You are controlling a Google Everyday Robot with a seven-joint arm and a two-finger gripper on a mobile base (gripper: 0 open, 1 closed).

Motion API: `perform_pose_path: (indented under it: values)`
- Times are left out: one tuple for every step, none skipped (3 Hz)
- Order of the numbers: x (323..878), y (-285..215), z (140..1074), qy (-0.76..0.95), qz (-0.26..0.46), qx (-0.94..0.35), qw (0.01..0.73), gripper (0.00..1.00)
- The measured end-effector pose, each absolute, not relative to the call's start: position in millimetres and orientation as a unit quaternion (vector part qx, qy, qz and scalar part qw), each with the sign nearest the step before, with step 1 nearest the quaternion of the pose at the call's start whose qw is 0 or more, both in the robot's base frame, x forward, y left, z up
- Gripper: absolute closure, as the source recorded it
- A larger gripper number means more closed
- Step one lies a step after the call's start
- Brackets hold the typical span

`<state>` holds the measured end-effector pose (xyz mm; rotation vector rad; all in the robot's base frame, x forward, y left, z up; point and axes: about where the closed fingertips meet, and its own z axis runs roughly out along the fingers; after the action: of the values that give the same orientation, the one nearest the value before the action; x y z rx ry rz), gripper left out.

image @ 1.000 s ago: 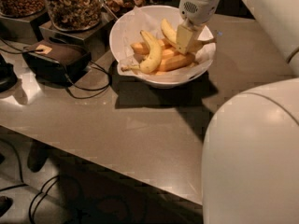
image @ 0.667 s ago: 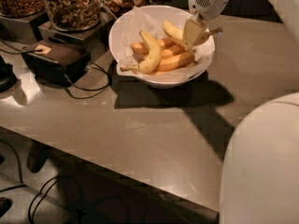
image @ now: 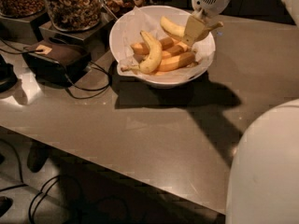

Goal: Pick banana from white bowl

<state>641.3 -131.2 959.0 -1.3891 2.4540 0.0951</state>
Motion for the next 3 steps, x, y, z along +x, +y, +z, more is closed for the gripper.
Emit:
perform_pose_path:
  values:
    - [621,-140,972,0.858,0.043,-0.486,0.161,1.00]
    - [601,-162,982,0.865,0.045,-0.468,0.173,1.00]
    - [604,-161,982,0.865,0.044,-0.468,0.178,1.00]
